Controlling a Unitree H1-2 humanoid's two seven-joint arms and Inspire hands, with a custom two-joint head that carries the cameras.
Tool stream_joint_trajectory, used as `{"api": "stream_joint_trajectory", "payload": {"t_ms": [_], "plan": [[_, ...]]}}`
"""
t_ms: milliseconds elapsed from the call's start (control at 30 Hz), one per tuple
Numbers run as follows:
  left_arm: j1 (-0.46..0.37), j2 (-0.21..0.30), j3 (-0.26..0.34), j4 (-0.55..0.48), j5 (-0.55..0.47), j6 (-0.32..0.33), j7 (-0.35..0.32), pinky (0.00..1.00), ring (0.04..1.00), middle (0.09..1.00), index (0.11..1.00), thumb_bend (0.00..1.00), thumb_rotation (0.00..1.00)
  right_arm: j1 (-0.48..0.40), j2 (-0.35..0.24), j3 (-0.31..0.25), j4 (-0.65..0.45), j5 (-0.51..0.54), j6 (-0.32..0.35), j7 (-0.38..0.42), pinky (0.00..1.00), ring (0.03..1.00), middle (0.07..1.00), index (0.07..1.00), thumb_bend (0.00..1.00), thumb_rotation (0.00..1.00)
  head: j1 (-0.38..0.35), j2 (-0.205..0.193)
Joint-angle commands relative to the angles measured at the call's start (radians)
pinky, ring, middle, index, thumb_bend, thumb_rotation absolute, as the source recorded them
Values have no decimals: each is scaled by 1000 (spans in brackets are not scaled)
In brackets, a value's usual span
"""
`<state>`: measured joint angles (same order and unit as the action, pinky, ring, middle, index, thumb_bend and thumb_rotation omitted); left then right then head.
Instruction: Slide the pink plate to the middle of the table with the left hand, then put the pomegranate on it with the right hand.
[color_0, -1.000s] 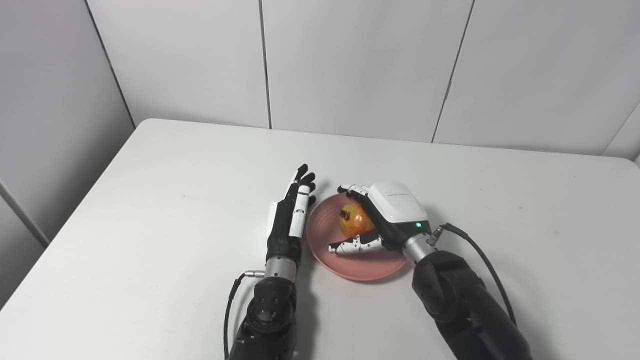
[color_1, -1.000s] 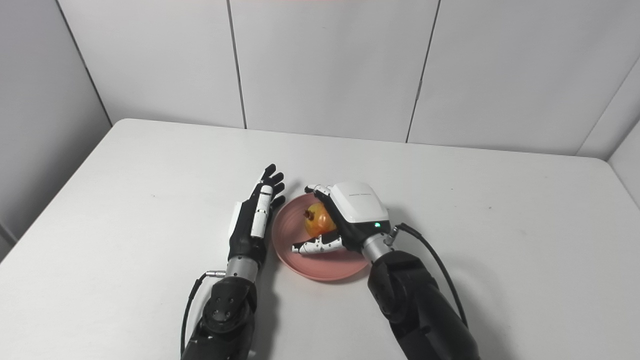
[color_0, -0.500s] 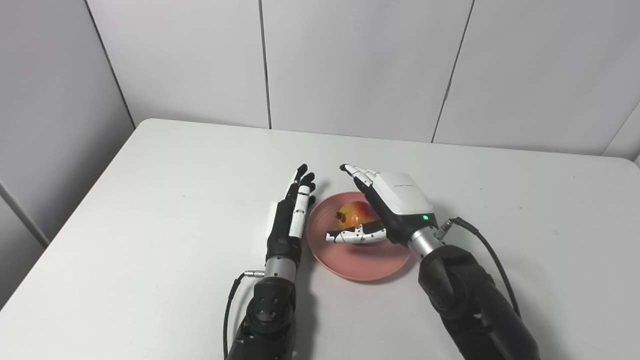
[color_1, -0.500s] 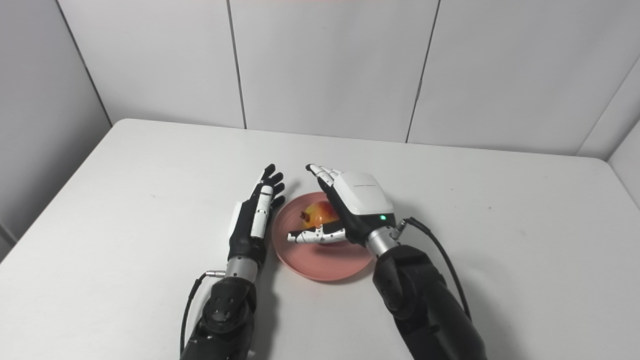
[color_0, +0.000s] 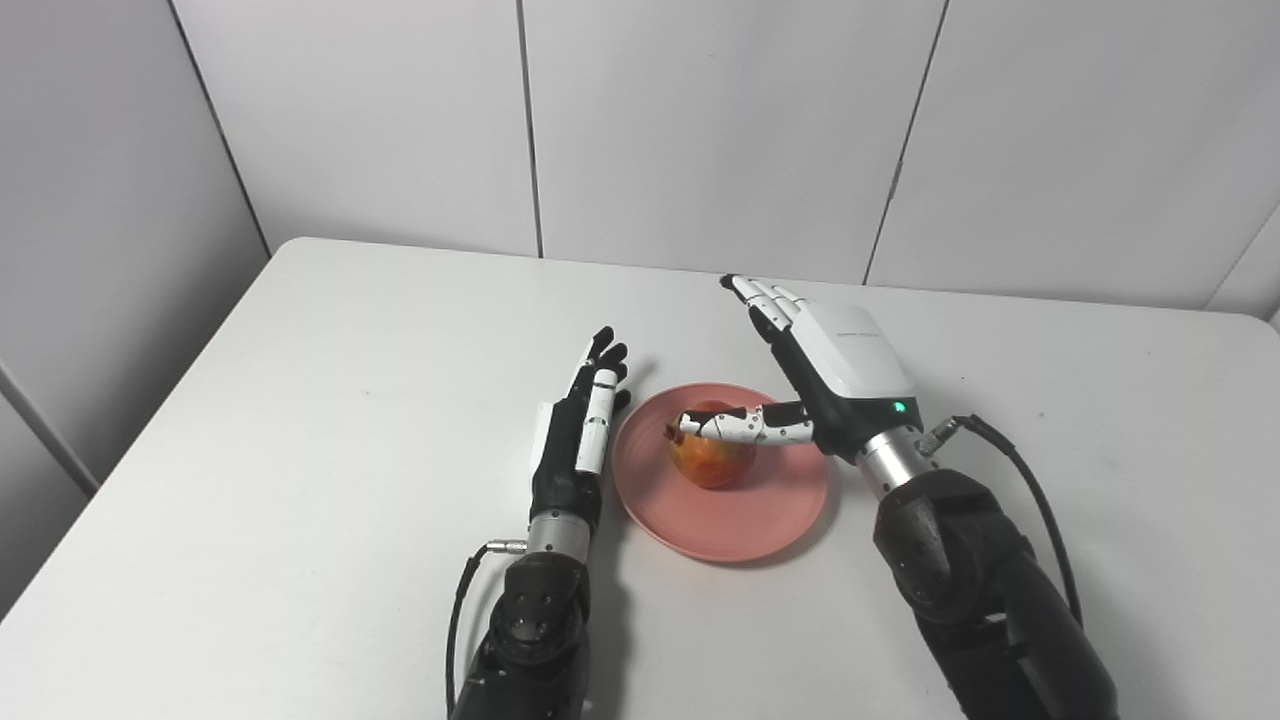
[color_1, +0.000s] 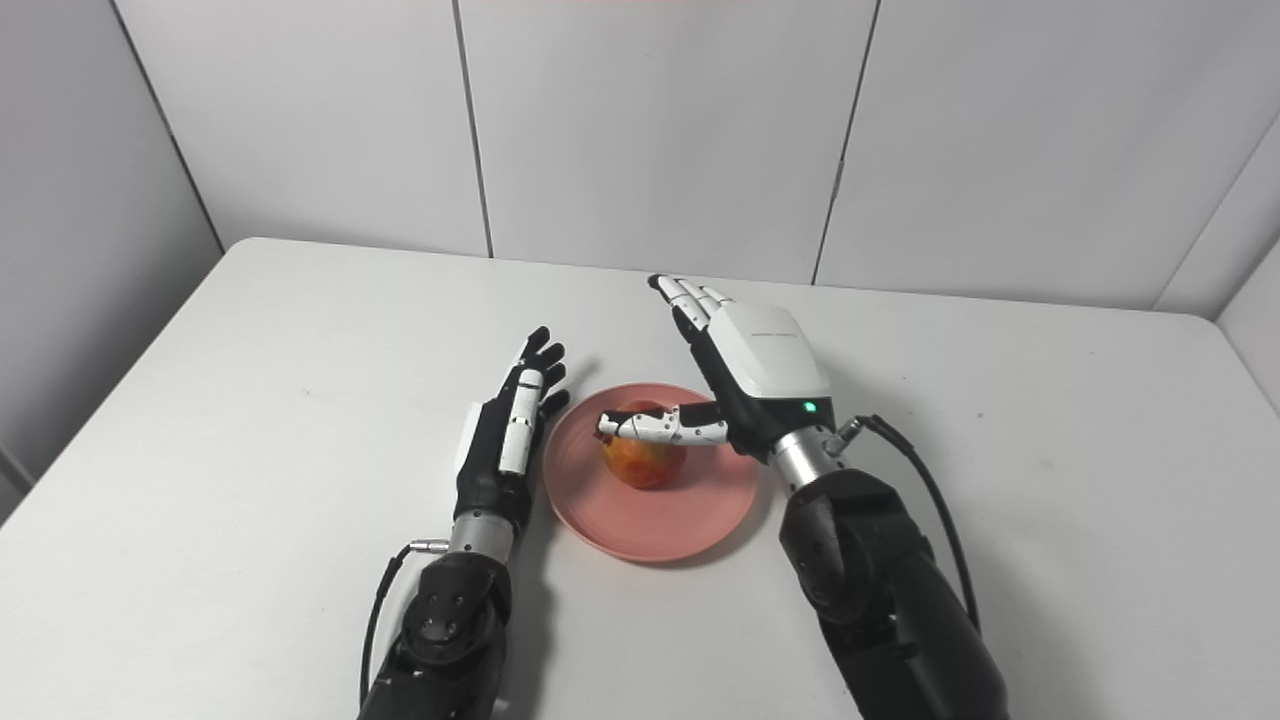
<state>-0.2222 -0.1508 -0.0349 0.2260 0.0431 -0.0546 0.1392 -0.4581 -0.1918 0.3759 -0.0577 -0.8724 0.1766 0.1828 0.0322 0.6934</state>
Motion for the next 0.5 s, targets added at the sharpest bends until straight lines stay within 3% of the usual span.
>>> {"api": "stream_joint_trajectory", "payload": {"t_ms": [0, 100, 300, 467], "plan": [[-20, 8, 1, 10, 4, -2, -7, 891, 923, 929, 924, 401, 1000, -22, -15, -32, -45, 15, -19, -28, 895, 921, 934, 948, 991, 827, 1, 1], [-17, 11, 2, 3, 4, 9, -10, 891, 921, 929, 928, 398, 1000, 0, -19, -76, -50, 65, -31, -46, 832, 902, 926, 937, 992, 821, -4, -2], [-11, 16, 5, -8, -8, 17, -21, 898, 923, 930, 930, 388, 1000, 50, 4, -164, -91, 180, 6, -43, 758, 857, 906, 921, 959, 840, -15, -7], [-7, 23, 6, -7, -12, 10, -32, 895, 922, 933, 932, 404, 1000, 94, 20, -223, -119, 293, 20, -25, 778, 872, 909, 920, 917, 892, -17, -14]]}}
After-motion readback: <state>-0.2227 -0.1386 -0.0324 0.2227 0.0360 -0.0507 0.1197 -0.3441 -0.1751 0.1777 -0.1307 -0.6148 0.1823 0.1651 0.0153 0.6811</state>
